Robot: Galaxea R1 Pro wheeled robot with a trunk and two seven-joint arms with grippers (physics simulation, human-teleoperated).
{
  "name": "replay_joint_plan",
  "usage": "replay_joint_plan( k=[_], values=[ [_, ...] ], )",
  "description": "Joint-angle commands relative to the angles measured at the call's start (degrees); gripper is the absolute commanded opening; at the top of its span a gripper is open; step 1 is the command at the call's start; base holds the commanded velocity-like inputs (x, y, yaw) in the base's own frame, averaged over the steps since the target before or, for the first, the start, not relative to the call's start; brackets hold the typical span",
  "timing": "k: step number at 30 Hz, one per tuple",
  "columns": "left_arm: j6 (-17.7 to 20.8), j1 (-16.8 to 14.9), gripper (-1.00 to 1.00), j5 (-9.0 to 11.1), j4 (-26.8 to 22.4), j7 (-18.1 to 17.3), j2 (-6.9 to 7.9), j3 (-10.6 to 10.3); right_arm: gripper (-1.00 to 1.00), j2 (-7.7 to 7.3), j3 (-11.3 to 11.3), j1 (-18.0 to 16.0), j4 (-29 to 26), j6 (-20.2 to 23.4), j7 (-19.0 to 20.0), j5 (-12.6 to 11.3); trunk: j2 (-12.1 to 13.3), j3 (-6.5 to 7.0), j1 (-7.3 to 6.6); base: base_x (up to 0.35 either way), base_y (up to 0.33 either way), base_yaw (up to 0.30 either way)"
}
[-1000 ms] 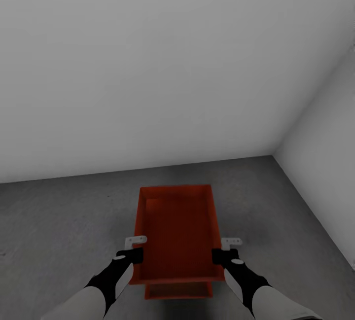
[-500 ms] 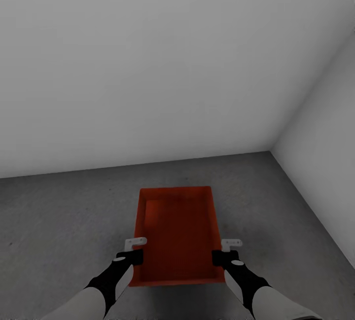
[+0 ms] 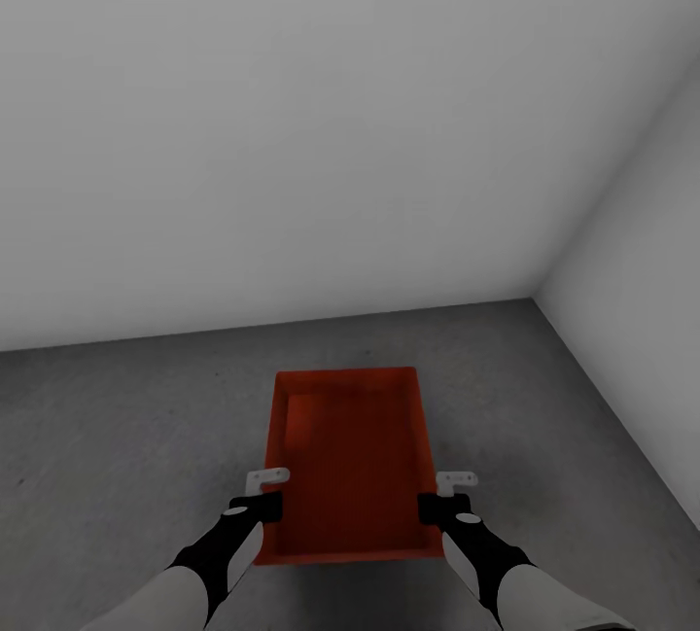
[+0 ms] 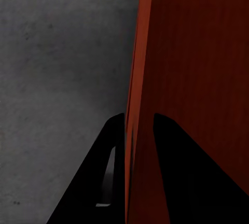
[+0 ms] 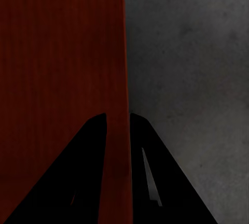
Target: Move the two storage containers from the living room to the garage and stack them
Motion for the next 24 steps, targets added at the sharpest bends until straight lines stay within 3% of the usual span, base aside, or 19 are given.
replay_joint_plan(
  k=[1,9,24],
  values=[
    [-1.1,0.0,-1.0,-0.7,-1.3,1.5,1.92,1.3,-1.0,-0.31,-0.4,0.0,0.2,-0.2,-0.4,-0.6,-0.1,-0.08,0.03,0.107,0.0,0.0],
    [-1.1,0.0,-1.0,-0.7,-1.3,1.5,1.93,1.3,-1.0,-0.31,-0.4,0.0,0.2,-0.2,-0.4,-0.6,-0.1,-0.08,0.03,0.12,0.0,0.0],
    [-1.1,0.0,-1.0,-0.7,-1.3,1.5,1.91,1.3,-1.0,-0.31,-0.4,0.0,0.2,-0.2,-0.4,-0.6,-0.1,-0.08,0.03,0.008,0.0,0.0]
  ],
)
